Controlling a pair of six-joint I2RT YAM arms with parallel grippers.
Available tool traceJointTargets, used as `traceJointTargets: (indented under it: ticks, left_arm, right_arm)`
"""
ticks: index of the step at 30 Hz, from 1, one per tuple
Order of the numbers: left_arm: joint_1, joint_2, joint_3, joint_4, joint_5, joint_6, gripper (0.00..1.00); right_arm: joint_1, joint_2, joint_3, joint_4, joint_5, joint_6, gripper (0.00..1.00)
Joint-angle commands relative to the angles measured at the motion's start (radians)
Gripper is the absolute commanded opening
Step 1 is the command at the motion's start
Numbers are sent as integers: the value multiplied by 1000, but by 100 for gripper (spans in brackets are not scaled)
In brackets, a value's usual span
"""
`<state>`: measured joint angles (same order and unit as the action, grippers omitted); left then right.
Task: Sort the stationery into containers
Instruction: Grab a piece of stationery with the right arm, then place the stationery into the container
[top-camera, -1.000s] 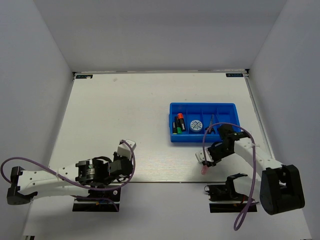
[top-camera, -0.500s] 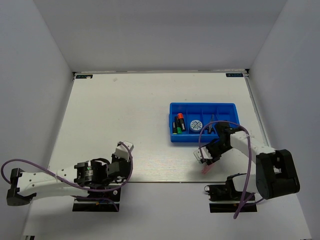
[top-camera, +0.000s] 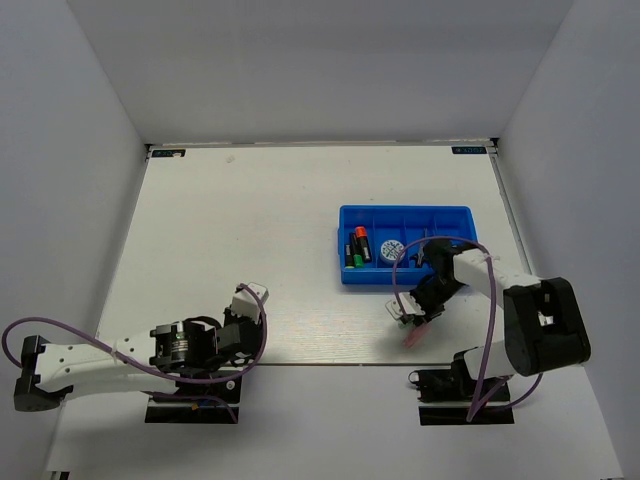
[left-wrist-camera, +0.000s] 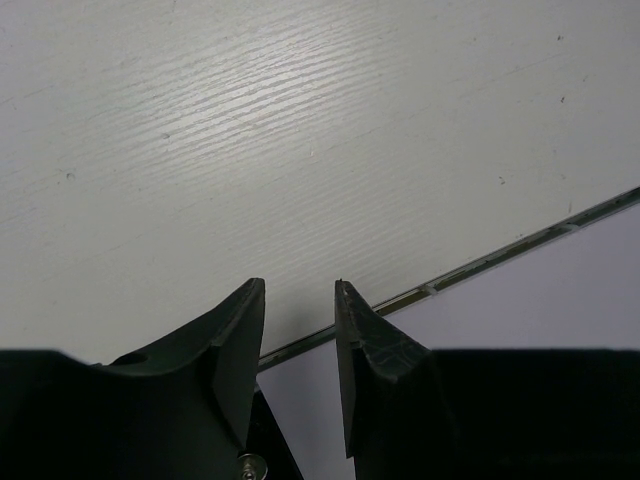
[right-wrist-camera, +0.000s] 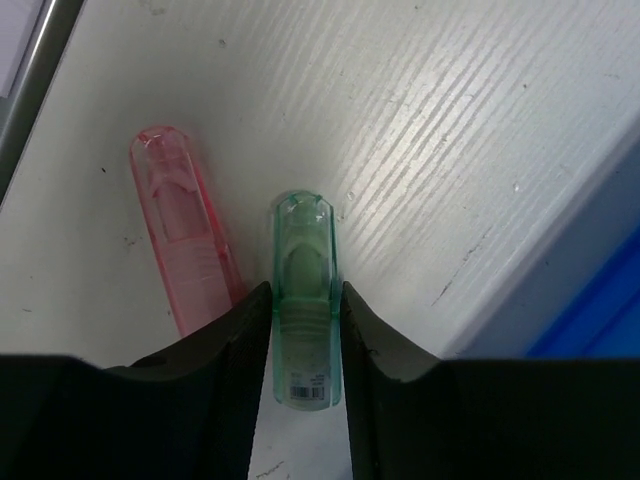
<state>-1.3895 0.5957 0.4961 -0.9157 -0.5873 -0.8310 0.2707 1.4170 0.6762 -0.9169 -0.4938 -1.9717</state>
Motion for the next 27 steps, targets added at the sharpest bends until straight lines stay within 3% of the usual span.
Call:
traceJointTargets:
  ticks: [1,5,6,10,17,18,19,23,24,25,26,27]
  left_arm:
    - [-3,-8,-2,11,-2,3,45]
    - [-2,4,-8,23,3,7,45]
    - [0,9,-10,31,9,16,45]
    - [0,88,7,95,38,62,45]
    - [-2,282,84,238,105,179,45]
    - [-2,321,84,312,124,202,45]
    - [-2,332,88,339,130,211,45]
    - [-2,449,111,542,211,273,46]
    - [-2,470,119,592,233,292,47]
    - [-2,516,157,609,250,309,47]
    - [-2,571,174,644,259,316,47]
    - [0,599,192,656,264,331,48]
  right_arm:
    - [13,40,-99,30,208,-39,36]
    - [21,31,-127,72,201,28,19]
    - [22,8,-129,88,166,80,11]
    - [25,-67,-77,81,19,255,0]
    - [21,-369,58,133,-181,808,0]
    - [22,-380,100,139,-149,868,0]
    - [21,-389,120,170,-128,1069,0]
    - [19,-455,160,272,75,1322,0]
    - [16,-467,155,339,257,1365,0]
    - [15,-466,154,372,338,1481,0]
    - [13,-457,151,463,618,1517,0]
    - [4,-414,160,472,691,1569,0]
